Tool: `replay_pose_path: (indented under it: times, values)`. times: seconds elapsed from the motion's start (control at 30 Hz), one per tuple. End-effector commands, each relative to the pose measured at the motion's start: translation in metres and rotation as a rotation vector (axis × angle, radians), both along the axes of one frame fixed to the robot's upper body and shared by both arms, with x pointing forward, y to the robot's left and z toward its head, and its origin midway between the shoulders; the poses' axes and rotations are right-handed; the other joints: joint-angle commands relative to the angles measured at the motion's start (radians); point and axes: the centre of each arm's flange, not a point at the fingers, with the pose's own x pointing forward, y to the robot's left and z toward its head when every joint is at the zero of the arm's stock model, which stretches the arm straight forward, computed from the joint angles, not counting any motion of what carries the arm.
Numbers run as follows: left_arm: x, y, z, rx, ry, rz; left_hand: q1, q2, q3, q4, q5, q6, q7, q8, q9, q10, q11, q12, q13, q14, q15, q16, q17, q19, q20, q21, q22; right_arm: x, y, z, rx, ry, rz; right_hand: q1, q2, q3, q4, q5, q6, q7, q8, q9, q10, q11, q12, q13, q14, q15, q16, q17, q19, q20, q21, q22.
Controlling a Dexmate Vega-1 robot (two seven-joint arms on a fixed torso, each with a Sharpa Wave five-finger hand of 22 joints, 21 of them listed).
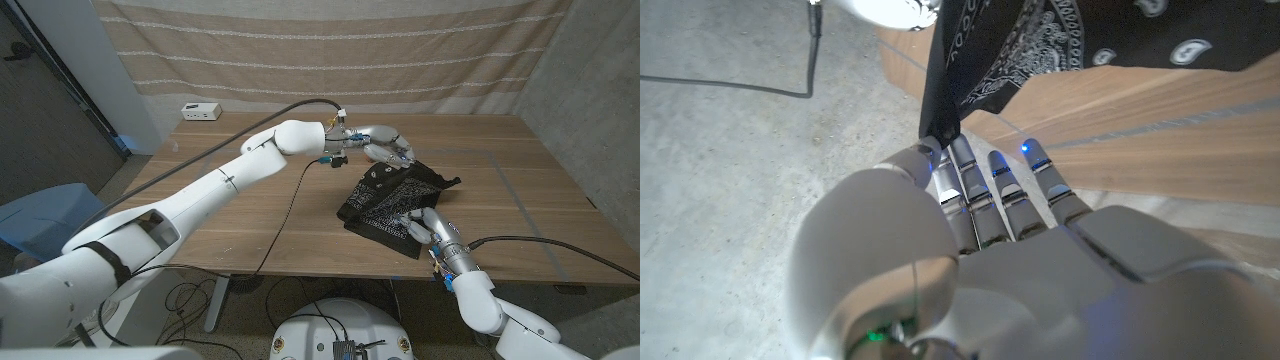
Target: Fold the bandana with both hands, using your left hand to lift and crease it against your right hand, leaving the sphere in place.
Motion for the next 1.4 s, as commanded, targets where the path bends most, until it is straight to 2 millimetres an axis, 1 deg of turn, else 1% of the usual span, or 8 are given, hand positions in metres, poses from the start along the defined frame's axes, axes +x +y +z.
replay_pose_path:
  times: [0.03,0.1,0.17,0.33,0.43,0.63,1.1,1.4]
  values:
    - [0.007,-0.032,-0.014,0.100,0.134,-0.118,-0.020,-0.049,-0.006,-0.034,-0.011,-0.006,0.064,0.136,-0.046,-0.023,0.036,-0.003,-0.015,0.003,-0.033,0.004,-0.007,-0.019,0.016,0.024,0.001,-0.004,-0.003,-0.002,0.027,-0.016,-0.050,0.004,0.002,0.004,-0.009,0.001,0.019,0.007,0.004,0.004,0.007,0.003,0.006,0.005,-0.004,0.000,-0.003,0.000,0.013,0.003,0.006,0.004]
    - [0.011,-0.037,-0.020,0.159,0.192,-0.126,-0.058,-0.068,-0.030,-0.040,-0.018,-0.039,0.084,0.076,-0.095,-0.054,0.049,-0.017,-0.036,-0.010,-0.018,0.003,-0.012,-0.041,0.027,0.030,-0.002,-0.007,-0.005,-0.001,0.025,-0.026,-0.066,0.009,0.000,0.007,-0.014,0.002,0.020,0.008,0.004,0.005,0.010,-0.001,0.007,0.006,0.000,0.003,-0.005,-0.004,0.013,0.004,0.006,0.004]
    - [0.017,-0.040,-0.027,0.189,0.277,-0.156,-0.087,-0.038,-0.059,-0.044,-0.011,-0.108,0.098,-0.015,-0.157,-0.114,0.084,-0.045,-0.063,-0.053,0.011,0.006,-0.009,-0.090,0.050,0.029,-0.007,-0.009,-0.007,-0.001,0.033,-0.038,-0.088,0.012,-0.002,0.010,-0.016,0.003,0.018,0.009,0.003,0.005,0.010,0.002,0.007,0.006,0.004,0.002,-0.006,-0.007,0.013,0.005,0.006,0.004]
    - [0.031,-0.050,-0.044,0.298,0.555,-0.279,-0.252,-0.066,-0.162,-0.013,-0.001,-0.330,0.074,-0.235,-0.303,-0.263,0.160,-0.153,-0.147,-0.148,0.086,0.012,-0.023,-0.205,0.076,0.009,-0.027,-0.012,-0.013,0.001,0.034,-0.037,-0.124,0.010,-0.012,0.007,-0.016,0.001,-0.021,-0.003,-0.011,0.005,-0.018,-0.004,-0.003,0.006,0.001,0.006,-0.012,-0.012,0.008,0.014,0.004,0.004]
    - [0.032,-0.054,-0.047,0.340,0.575,-0.317,-0.336,-0.097,-0.211,0.002,-0.010,-0.440,0.035,-0.319,-0.365,-0.328,0.183,-0.198,-0.189,-0.188,0.119,0.009,-0.039,-0.230,0.083,-0.006,-0.041,-0.011,-0.015,0.003,0.028,-0.028,-0.136,-0.005,-0.020,-0.002,-0.008,-0.001,-0.029,-0.008,-0.011,0.005,-0.030,-0.010,-0.007,0.006,-0.004,0.011,-0.016,-0.012,0.004,0.020,0.002,0.004]
    - [0.036,-0.051,-0.043,0.322,0.602,-0.346,-0.405,-0.114,-0.245,0.017,-0.017,-0.524,-0.006,-0.344,-0.415,-0.378,0.182,-0.217,-0.228,-0.212,0.126,0.009,-0.053,-0.253,0.094,-0.026,-0.053,-0.013,-0.019,0.009,0.036,-0.044,-0.160,-0.041,-0.046,-0.024,0.005,-0.003,-0.048,-0.009,-0.013,0.005,-0.044,-0.006,-0.011,0.006,-0.013,0.024,-0.027,-0.015,-0.003,0.031,-0.001,0.004]
    - [0.049,-0.028,-0.037,0.249,0.497,-0.226,-0.446,-0.106,-0.256,0.028,-0.016,-0.568,0.001,-0.342,-0.446,-0.398,0.195,-0.217,-0.251,-0.206,0.138,0.015,-0.060,-0.266,0.095,-0.039,-0.056,-0.072,-0.020,0.055,-0.002,-0.281,-0.258,-0.067,-0.063,-0.019,0.000,0.003,0.001,0.006,0.013,0.006,0.012,0.006,0.013,0.007,0.038,0.022,-0.031,-0.029,0.026,0.036,0.008,0.005]
    - [0.048,-0.027,-0.032,0.240,0.480,-0.247,-0.451,-0.108,-0.258,0.027,-0.015,-0.577,0.004,-0.341,-0.453,-0.404,0.191,-0.217,-0.257,-0.208,0.137,0.014,-0.063,-0.276,0.095,-0.045,-0.057,-0.100,-0.027,0.060,-0.018,-0.354,-0.390,-0.072,-0.072,-0.015,-0.002,0.004,0.028,0.005,0.020,0.005,0.031,0.001,0.019,0.006,0.051,0.015,-0.035,-0.035,0.031,0.034,0.009,0.005]
